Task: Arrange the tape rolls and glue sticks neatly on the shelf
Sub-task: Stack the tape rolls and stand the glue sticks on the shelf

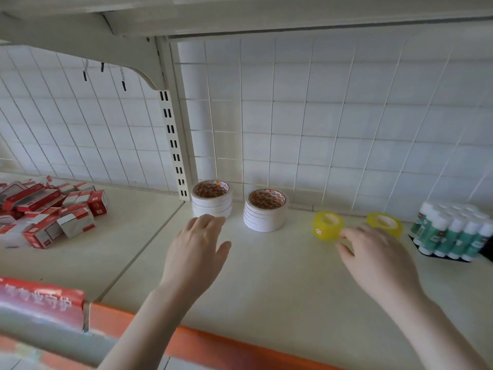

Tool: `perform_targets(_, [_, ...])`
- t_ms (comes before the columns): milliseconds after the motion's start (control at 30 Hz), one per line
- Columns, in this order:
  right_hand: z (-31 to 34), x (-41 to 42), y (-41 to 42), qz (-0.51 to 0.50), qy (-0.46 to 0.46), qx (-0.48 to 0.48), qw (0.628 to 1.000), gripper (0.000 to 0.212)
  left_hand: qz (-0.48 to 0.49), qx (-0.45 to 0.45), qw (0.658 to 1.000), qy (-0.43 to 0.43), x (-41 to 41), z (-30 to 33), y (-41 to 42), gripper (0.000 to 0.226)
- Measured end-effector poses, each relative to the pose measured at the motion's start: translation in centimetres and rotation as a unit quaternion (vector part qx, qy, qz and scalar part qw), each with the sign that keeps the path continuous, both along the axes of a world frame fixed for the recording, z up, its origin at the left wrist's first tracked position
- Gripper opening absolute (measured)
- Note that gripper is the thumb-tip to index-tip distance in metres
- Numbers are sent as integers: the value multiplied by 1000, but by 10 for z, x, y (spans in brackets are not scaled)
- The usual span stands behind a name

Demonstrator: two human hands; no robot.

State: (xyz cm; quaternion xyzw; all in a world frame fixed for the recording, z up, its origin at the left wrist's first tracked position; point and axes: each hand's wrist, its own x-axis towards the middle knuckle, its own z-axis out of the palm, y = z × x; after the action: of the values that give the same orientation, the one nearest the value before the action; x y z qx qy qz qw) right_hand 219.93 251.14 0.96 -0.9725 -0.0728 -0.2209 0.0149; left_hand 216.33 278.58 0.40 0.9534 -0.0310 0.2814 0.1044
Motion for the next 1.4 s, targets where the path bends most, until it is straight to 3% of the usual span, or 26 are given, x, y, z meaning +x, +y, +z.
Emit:
perform_targets(133, [-14,-28,-21,-43,0,0,999,16,-7,-32,999,33,-15,-6,-25,43])
perform_targets(233, [-25,-53,-42,-60,-57,41,996,26,-28,-42,998,42,-22,-7,-43,46])
perform_targets(400, [-40,-105,-79,-154,-112,68,979,28,-108,-41,992,50,-32,-11,-80,44])
perform_targets(633, [-46,-160,-149,-230,-121,59,964,27,-186,-55,978,79,-44,-13,-167,48])
perform_targets(833, [-46,-185,-244,-294,-119,56,947,18,-240,-43,966,82,-55,-3,-273,48])
perform_targets(1400, [-32,-234,-594,-321,-108,77,938,22,-289,-66,950,101,-86,14,-641,48])
